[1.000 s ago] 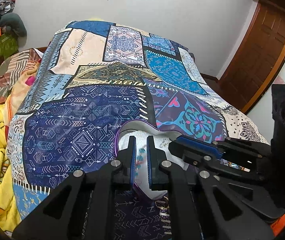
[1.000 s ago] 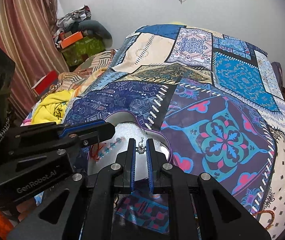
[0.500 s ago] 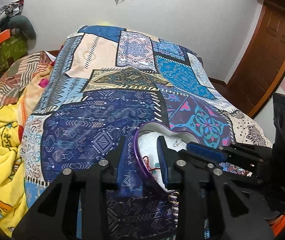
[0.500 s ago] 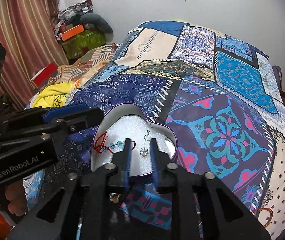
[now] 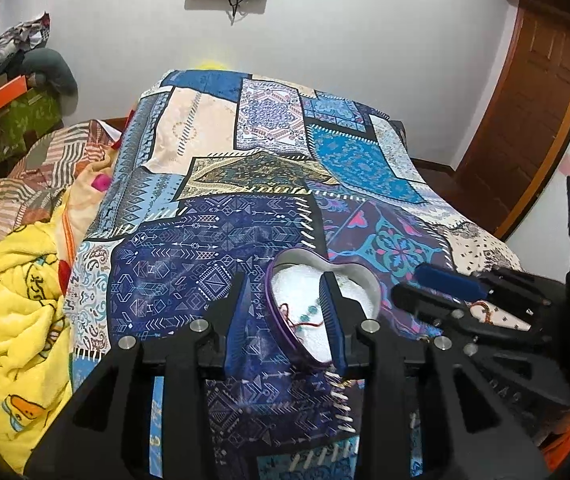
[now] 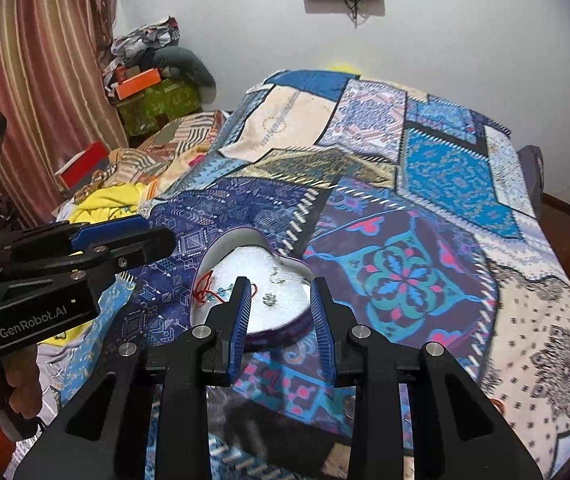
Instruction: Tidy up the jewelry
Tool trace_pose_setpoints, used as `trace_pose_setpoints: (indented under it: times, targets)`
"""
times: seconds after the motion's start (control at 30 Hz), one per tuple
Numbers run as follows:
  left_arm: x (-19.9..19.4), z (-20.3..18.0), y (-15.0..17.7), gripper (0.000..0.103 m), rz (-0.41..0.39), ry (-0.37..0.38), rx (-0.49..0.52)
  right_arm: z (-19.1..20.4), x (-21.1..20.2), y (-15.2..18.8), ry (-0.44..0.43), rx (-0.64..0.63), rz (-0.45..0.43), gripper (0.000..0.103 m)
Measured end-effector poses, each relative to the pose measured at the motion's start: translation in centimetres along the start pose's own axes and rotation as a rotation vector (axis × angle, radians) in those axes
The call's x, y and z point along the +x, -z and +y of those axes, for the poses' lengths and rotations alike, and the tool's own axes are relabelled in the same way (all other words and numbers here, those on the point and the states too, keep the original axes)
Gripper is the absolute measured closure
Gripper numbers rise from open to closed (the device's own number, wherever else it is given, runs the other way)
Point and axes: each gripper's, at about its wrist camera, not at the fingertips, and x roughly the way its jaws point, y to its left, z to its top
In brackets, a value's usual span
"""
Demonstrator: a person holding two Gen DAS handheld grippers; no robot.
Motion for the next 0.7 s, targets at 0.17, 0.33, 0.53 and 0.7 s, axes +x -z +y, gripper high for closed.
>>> trace_pose_setpoints:
  times: [0.17,0.33,0.53,0.7]
  targets:
    - [-1.4,-1.1,0.8,0.060,-0.002,-0.027,0.035,-1.5,-2.7,0.4,0.038,0.041,-0.022,0.075]
    - [-1.6,-1.4,2.9,0.057,0.042,-0.036,0.029,-3.9,-5.7,2.0,0.078,0.128,-0.040,0.075]
    - [-0.8,-2.2,5.7,0.057,0.123,-0.014,0.026,-6.9,-7.7,4.7,0.159,0.208,-0.009,0.075]
    - [0.2,-3.0,7.4,0.057,0.173,0.018,0.014,-9.2,-8.1,7.8,0.194,0.290,0.042,0.075]
